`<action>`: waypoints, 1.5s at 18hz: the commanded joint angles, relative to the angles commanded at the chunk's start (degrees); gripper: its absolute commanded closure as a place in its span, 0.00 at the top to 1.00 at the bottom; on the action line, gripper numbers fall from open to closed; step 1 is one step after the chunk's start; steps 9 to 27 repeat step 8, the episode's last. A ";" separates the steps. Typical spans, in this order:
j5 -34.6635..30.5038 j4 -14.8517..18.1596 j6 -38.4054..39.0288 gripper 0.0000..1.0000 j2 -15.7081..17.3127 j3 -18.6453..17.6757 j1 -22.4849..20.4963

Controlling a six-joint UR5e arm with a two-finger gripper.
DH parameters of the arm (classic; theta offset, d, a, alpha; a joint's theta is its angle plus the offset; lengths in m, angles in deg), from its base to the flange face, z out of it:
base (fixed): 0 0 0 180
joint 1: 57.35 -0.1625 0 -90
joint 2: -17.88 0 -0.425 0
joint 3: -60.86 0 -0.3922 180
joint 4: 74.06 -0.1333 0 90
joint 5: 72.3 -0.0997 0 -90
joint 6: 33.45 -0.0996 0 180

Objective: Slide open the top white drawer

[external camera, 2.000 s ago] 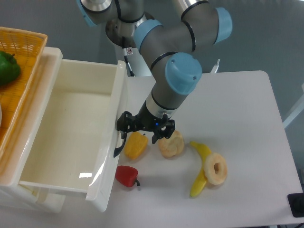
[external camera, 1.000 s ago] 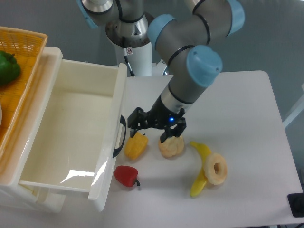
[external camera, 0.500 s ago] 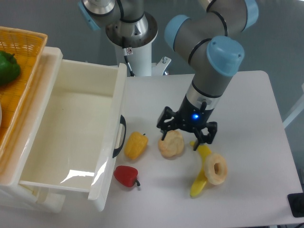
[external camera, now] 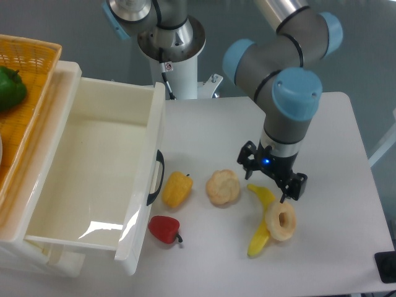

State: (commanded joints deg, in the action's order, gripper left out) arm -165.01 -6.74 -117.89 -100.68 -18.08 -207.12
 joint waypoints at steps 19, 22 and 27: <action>-1.24 -0.09 -6.35 1.00 -3.79 2.12 -2.55; -1.24 -0.09 -6.35 1.00 -3.79 2.12 -2.55; -1.24 -0.09 -6.35 1.00 -3.79 2.12 -2.55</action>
